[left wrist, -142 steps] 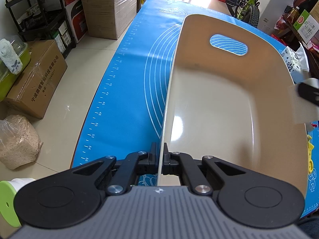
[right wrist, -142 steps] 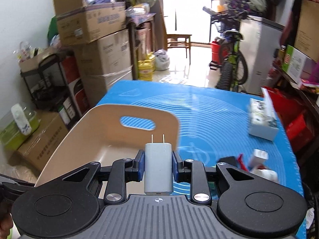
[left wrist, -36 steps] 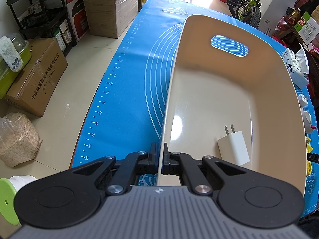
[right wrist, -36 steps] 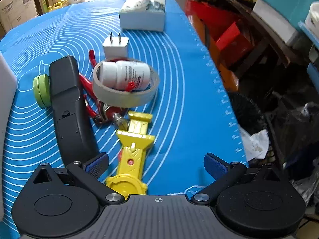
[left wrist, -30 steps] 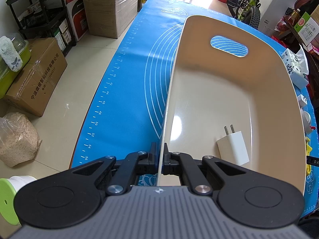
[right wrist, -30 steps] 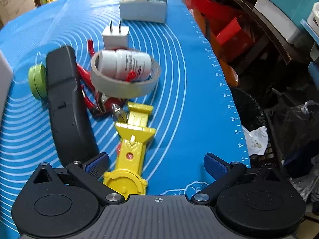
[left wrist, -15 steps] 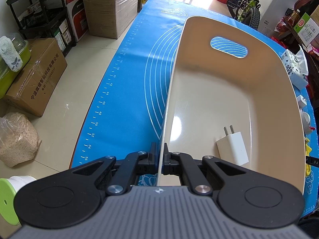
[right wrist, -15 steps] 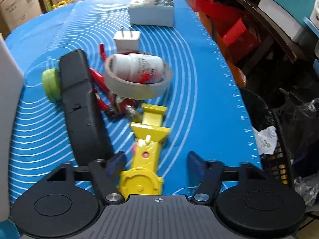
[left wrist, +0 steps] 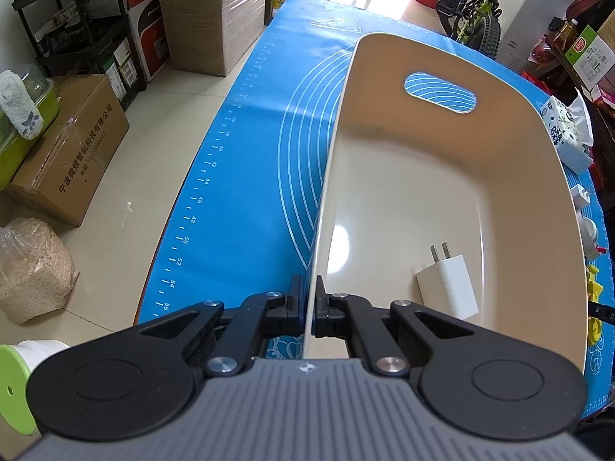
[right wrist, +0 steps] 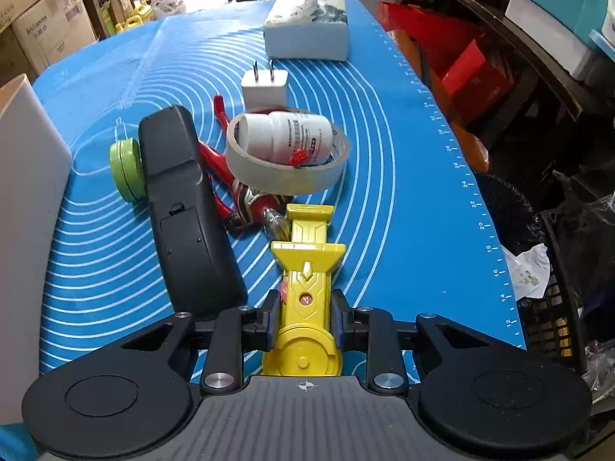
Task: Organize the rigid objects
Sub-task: 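Lift the yellow tool into the basket and release it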
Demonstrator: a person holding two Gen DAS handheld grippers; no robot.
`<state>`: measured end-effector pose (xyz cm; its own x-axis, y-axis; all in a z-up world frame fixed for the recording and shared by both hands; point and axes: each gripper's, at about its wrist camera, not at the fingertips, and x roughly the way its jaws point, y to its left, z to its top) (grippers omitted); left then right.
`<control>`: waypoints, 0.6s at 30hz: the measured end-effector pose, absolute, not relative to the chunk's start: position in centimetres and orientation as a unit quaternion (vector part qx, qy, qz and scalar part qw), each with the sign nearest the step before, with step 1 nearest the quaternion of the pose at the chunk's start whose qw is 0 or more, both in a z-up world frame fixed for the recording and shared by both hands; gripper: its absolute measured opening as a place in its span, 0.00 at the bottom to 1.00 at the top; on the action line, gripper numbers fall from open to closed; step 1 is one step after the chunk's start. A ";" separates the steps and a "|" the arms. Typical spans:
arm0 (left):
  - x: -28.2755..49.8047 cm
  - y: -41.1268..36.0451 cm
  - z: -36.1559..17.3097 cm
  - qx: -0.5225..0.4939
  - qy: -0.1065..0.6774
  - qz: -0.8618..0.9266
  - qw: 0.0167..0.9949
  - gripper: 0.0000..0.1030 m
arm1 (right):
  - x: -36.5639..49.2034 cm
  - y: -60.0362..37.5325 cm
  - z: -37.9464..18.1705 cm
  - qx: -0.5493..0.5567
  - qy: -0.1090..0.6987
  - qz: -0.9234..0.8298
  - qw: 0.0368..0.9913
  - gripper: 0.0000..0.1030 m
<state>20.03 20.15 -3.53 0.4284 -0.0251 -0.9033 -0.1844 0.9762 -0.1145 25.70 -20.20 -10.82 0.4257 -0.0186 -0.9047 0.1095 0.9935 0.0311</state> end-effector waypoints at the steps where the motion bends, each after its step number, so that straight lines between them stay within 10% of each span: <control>1: 20.0 20.2 -3.5 -0.098 0.533 0.047 0.839 0.05 | 25.6 -20.3 -10.7 0.045 0.532 -0.038 0.845 0.34; 18: 20.0 20.1 -3.6 -0.099 0.532 0.047 0.839 0.05 | 23.4 -18.2 -2.7 0.057 0.453 0.000 0.890 0.34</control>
<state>20.02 20.15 -3.57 0.4287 -0.0260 -0.9031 -0.1841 0.9761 -0.1155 23.43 -18.18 -2.72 0.5893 0.0525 -0.8062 0.0511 0.9935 0.1020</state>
